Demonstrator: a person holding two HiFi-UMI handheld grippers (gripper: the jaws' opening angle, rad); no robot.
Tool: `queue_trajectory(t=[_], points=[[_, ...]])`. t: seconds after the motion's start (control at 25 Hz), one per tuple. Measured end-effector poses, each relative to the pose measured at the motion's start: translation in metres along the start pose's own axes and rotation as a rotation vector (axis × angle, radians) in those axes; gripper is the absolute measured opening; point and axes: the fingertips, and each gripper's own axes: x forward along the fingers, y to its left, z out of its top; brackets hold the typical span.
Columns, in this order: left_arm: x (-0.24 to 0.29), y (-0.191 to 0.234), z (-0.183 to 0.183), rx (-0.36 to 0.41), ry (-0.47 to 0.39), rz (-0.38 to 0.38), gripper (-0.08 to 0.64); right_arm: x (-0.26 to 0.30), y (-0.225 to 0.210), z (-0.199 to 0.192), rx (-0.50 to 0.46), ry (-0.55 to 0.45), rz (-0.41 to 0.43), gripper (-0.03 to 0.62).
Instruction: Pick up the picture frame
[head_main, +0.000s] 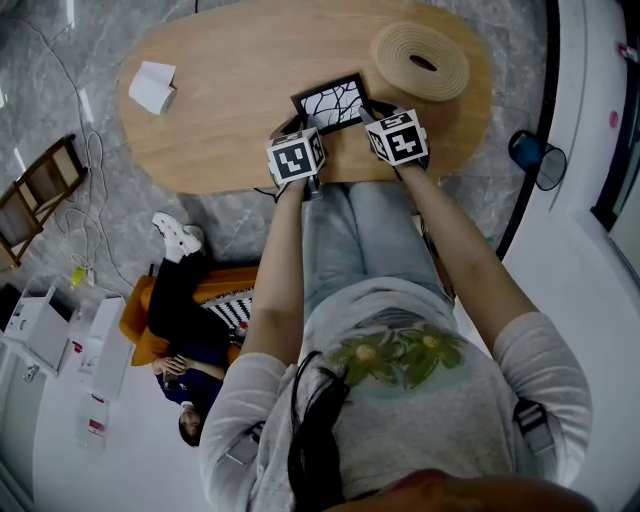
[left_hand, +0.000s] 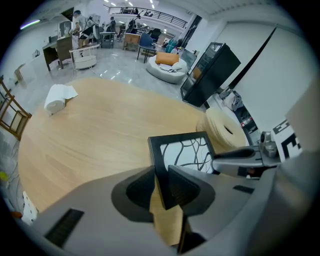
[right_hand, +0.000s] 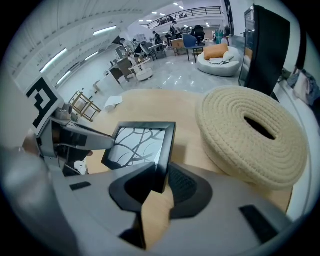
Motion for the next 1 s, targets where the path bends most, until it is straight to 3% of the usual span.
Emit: queue_trajectory(t=[1.0], points=[[-0.060, -0.016, 0.017, 0.023, -0.044, -0.062, 0.091, -0.056, 0.023, 0.015, 0.058, -0.068, -0.003, 0.086]])
